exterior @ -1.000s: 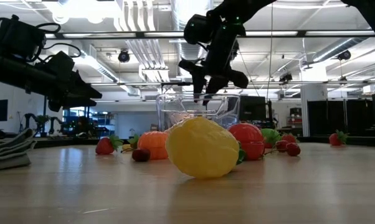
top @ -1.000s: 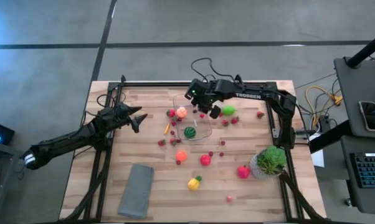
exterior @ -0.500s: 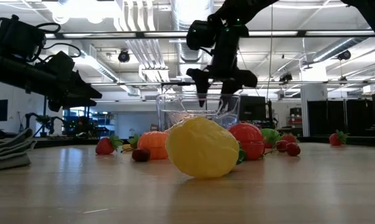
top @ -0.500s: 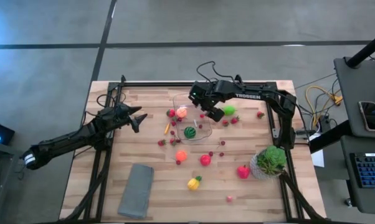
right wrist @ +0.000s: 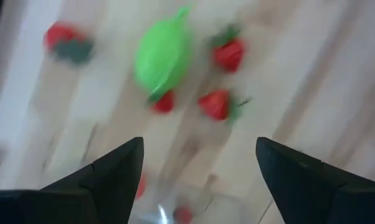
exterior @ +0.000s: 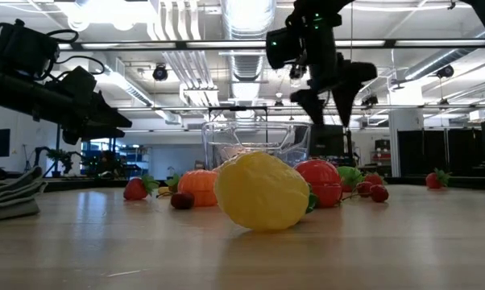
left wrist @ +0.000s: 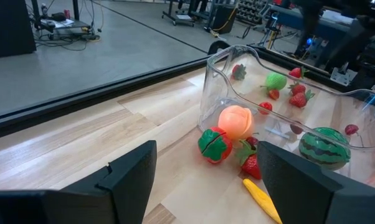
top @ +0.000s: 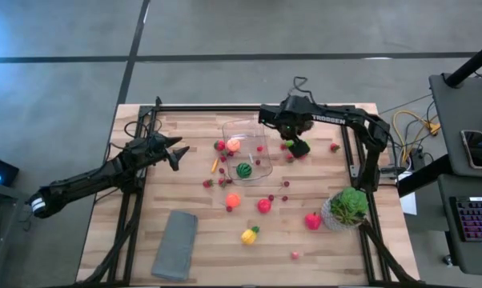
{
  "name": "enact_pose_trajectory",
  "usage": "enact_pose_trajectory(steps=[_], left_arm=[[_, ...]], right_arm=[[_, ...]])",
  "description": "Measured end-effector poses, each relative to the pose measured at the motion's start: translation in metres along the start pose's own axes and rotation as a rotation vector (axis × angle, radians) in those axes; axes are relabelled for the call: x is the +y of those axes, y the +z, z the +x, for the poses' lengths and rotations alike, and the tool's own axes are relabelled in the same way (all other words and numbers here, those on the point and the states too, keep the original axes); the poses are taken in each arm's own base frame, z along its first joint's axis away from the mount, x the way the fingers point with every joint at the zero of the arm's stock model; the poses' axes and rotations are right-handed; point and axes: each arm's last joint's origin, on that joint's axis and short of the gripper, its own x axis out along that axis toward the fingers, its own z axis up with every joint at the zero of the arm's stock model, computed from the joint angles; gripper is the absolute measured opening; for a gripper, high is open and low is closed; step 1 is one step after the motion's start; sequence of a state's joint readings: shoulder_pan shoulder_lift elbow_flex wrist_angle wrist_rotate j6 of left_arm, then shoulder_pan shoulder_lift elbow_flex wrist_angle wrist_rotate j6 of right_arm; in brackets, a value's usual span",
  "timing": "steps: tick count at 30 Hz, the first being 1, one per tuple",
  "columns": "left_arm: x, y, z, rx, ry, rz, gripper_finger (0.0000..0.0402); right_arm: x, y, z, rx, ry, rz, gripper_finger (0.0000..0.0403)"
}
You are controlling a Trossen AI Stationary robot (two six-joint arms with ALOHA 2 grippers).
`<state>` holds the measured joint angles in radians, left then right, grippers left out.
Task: Pick and placing Produce into tupperware
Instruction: Put the red strawberry into the transparent container
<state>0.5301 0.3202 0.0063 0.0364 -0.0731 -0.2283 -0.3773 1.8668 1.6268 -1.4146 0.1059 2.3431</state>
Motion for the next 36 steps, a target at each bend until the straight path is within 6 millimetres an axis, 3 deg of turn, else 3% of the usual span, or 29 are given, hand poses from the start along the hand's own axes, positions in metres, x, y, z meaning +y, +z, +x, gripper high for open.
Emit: enact_pose_trajectory(steps=[11,15,21,25,30,36], left_arm=[[0.000,0.000,0.000,0.000,0.001,0.000,0.0263],[0.000,0.000,0.000,0.000,0.001,0.000,0.0263],[0.000,0.000,0.000,-0.002,0.004,0.000,0.0263],[0.000,0.000,0.000,-0.001,0.004,0.000,0.0263],[0.000,0.000,0.000,-0.001,0.004,0.000,0.0263],[0.000,0.000,0.000,0.000,0.003,0.000,0.0263]], right_arm=[[-0.006,0.017,0.003,-0.184,-0.049,0.211,0.0281],[-0.005,0.020,-0.004,-0.158,-0.050,0.013,0.0285],[-0.006,0.017,-0.011,-0.059,-0.105,-0.542,0.0293],[-0.006,0.013,-0.009,-0.028,-0.103,-0.807,0.0293],[-0.005,0.014,-0.010,-0.044,-0.096,-0.670,0.0287],[-0.013,0.011,-0.016,0.173,-0.198,-0.634,0.0291]])
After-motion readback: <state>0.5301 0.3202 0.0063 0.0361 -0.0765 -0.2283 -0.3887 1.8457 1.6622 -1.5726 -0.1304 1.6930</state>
